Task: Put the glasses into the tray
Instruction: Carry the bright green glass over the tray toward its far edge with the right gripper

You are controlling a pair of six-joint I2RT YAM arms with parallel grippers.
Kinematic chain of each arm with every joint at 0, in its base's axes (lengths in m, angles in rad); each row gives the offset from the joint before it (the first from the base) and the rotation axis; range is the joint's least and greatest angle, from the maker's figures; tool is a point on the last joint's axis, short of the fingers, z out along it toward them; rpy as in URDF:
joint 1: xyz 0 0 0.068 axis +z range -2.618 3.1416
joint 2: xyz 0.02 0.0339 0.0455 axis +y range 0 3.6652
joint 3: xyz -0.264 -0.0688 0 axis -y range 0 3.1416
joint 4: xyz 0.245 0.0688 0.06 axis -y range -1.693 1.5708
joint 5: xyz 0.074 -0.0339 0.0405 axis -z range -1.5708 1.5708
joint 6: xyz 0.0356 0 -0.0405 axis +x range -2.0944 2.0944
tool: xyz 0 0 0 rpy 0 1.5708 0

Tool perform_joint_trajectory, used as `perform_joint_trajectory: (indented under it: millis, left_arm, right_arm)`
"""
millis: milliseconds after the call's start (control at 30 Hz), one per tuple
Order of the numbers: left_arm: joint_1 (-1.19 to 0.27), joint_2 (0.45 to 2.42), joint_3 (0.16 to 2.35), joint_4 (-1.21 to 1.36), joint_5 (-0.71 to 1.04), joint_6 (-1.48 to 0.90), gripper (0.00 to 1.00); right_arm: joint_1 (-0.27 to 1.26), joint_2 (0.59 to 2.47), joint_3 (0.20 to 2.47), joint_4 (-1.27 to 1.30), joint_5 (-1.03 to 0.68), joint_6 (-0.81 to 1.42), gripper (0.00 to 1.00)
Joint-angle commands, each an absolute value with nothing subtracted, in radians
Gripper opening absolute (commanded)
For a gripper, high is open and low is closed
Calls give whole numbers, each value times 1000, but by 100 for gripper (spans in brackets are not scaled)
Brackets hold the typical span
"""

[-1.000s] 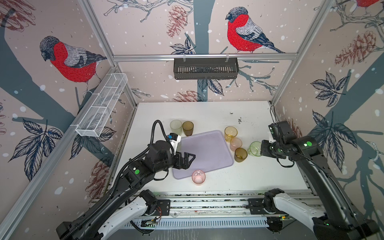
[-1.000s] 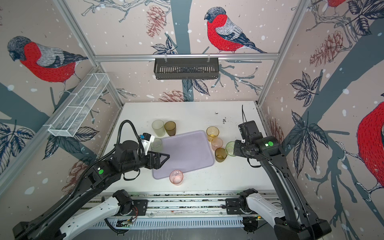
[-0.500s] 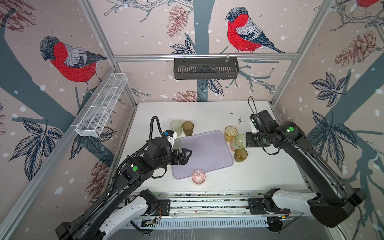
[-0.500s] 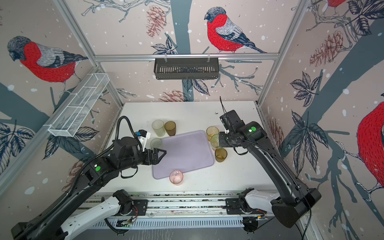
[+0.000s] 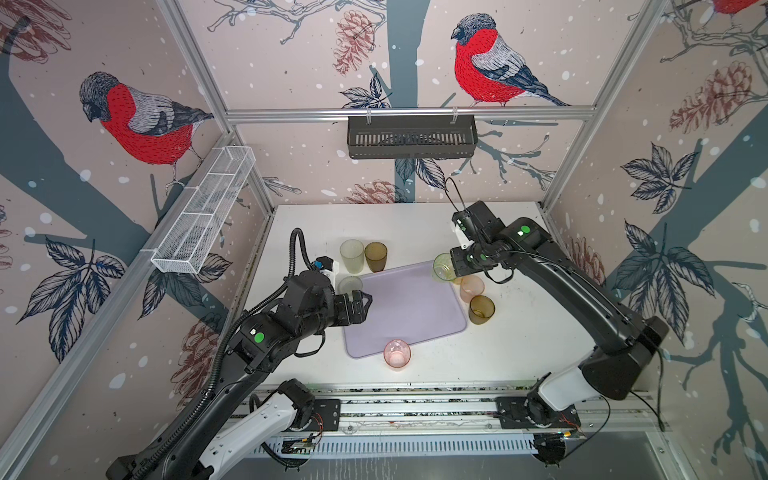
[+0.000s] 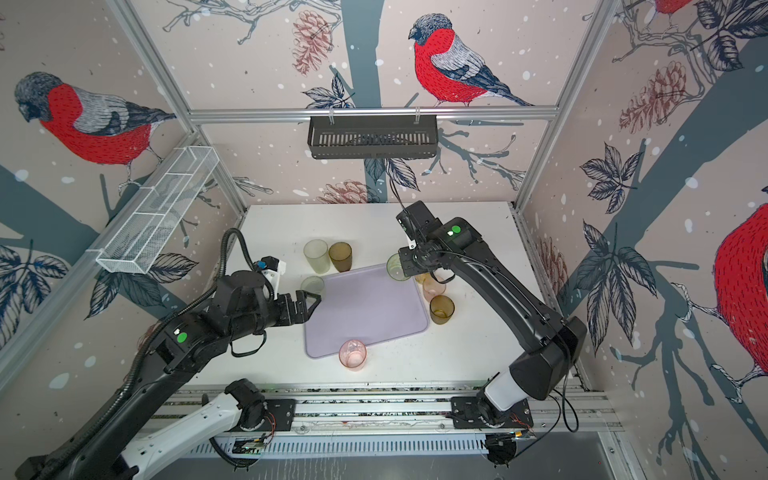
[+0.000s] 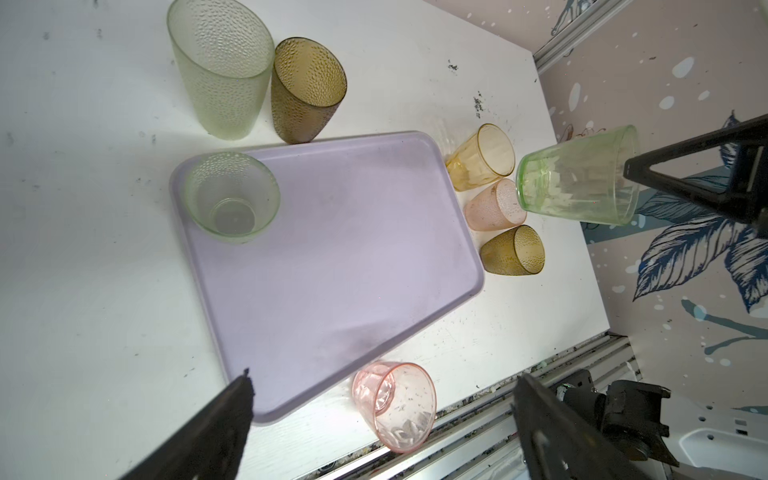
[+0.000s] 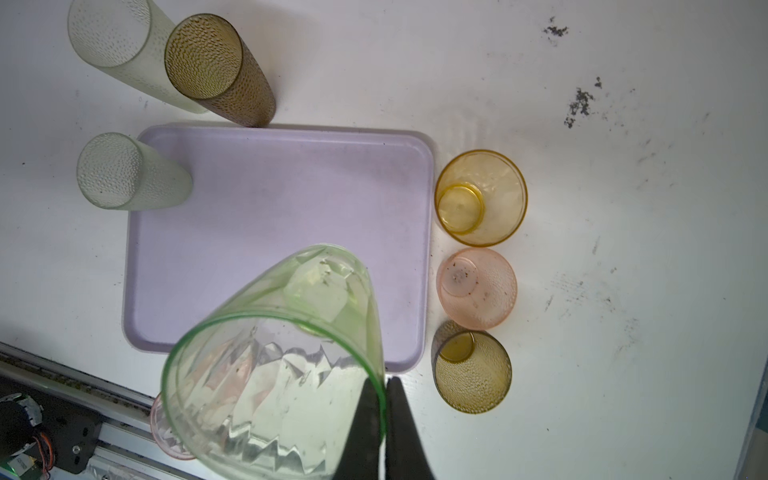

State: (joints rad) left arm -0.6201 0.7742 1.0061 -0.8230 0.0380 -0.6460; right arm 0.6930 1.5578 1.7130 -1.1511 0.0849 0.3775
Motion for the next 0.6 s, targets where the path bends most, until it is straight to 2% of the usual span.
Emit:
perform_joint_trajectory:
  millis: [0,100,267,567]
  left_arm:
    - [-617,773,1030,-866,2,-652,97]
    - [-617,774,1039,-874,-1,-667,97]
    - [-613,770,1058,-888,-21,-689,97]
    - [-610,757,1031,-915,-56,-716,97]
  right_arm:
    - [715,1613,1756,-1120,104,326,0]
    - [756,1680,1824,-1137,160,305,0]
    - [782,1768,1895,-1125,160,276,0]
    - [798,1935,2036,-1128,53,217,0]
